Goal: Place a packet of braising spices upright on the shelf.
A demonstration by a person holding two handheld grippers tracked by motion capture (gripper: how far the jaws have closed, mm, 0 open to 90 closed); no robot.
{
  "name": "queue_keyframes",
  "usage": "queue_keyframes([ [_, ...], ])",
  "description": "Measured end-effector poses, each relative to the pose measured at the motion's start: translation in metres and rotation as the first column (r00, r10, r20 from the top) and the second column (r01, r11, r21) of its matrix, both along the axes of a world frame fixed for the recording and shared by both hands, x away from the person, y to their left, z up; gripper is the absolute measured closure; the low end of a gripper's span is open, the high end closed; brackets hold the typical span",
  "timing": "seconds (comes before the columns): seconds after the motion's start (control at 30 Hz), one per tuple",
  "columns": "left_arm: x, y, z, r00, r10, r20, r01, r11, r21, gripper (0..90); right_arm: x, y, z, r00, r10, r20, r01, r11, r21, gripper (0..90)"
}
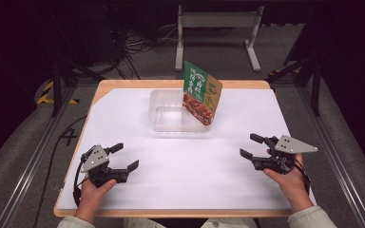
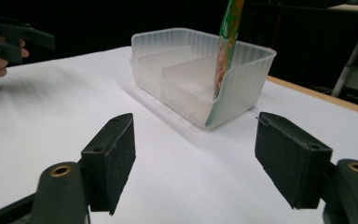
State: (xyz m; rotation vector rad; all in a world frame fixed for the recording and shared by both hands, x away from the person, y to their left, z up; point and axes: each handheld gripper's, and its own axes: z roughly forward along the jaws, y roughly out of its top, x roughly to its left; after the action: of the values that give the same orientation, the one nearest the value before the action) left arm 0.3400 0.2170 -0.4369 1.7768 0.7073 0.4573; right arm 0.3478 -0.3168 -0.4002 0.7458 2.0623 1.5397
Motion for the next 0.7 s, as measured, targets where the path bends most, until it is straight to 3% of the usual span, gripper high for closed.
queue_keyframes([
  [0.27,0.001,0.0,0.0,1.0,0.0,0.0,0.0,1.0,-0.002,12.7,-0.001,0.006,-0.02,0.9991,-0.003,-0.042,0.001,0.999,-0.037,28.4],
  [0.7,0.001,0.0,0.0,1.0,-0.004,-0.003,0.004,1.0,-0.008,12.6,-0.008,0.006,-0.037,0.9971,-0.034,-0.067,0.033,0.999,-0.02,24.0],
])
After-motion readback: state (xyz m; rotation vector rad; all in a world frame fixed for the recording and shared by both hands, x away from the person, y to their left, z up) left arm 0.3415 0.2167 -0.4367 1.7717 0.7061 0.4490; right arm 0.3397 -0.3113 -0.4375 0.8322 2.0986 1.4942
